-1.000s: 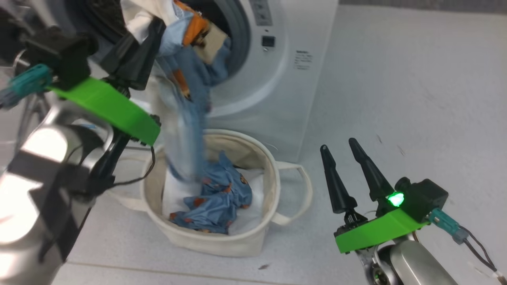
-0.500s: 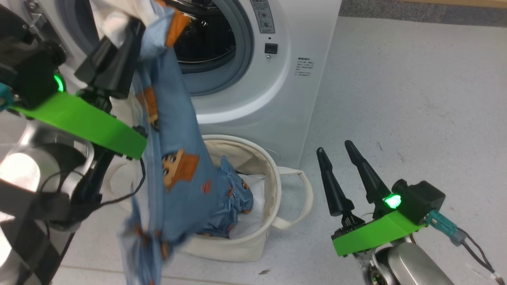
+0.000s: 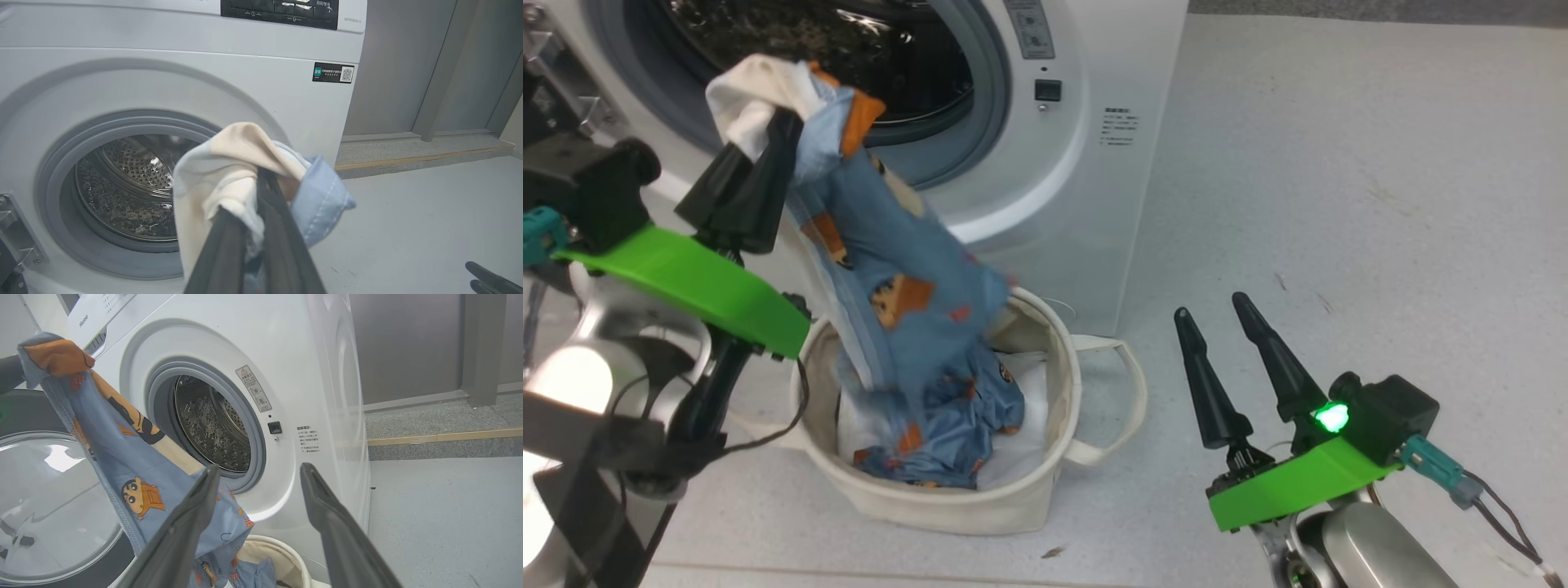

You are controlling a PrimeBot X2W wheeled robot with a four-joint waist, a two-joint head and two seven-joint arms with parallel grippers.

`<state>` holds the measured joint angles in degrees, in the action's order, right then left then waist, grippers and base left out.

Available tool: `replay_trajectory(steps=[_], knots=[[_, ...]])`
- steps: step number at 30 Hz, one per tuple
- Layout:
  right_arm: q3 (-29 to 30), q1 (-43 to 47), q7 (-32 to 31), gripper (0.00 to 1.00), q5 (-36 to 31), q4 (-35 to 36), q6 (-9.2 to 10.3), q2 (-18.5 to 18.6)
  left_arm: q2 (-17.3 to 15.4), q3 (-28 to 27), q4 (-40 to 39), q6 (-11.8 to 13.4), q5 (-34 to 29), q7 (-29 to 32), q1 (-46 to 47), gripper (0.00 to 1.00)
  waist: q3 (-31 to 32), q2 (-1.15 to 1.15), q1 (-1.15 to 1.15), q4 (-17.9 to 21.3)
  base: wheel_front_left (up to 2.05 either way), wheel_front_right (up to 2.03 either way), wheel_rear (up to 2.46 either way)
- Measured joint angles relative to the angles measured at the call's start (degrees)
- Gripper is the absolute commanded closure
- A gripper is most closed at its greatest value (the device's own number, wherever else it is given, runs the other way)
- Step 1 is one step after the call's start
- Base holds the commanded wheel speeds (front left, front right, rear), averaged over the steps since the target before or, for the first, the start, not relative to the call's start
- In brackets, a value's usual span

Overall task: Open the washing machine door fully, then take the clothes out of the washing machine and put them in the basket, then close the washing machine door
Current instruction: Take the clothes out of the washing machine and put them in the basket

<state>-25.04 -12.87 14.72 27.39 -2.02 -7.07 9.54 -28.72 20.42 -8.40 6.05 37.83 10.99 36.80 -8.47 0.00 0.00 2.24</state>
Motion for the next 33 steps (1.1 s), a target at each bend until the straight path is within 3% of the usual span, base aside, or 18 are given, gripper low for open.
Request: replay_trajectory(steps=[7,14,26,33], knots=[[-0.1,0.0,0.0,0.0,0.0,-0.3,0.0,0.1,0.1,0.2,5.5,-0.2,1.2,-0.5,-2.5,1.0,-0.7,0.0,0.0,1.5,0.0,0.0,0.0],[-0.1,-0.1,0.0,0.0,0.0,-0.3,0.0,0.1,1.7,1.1,15.6,-3.2,2.2,-5.6,-4.3,1.0,-2.5,0.0,0.0,2.7,0.0,0.0,0.0],[0.5,-2.6,0.0,0.0,-0.1,0.9,0.0,0.5,11.3,2.0,40.2,-9.2,1.8,-20.8,2.4,1.0,-8.4,0.0,0.0,5.3,0.0,0.0,0.0],[1.4,-3.6,0.0,0.0,-0.6,1.9,0.0,0.5,16.0,1.8,59.3,-11.5,4.1,-23.2,4.9,1.0,-12.7,0.0,0.0,8.5,0.0,0.0,0.0]])
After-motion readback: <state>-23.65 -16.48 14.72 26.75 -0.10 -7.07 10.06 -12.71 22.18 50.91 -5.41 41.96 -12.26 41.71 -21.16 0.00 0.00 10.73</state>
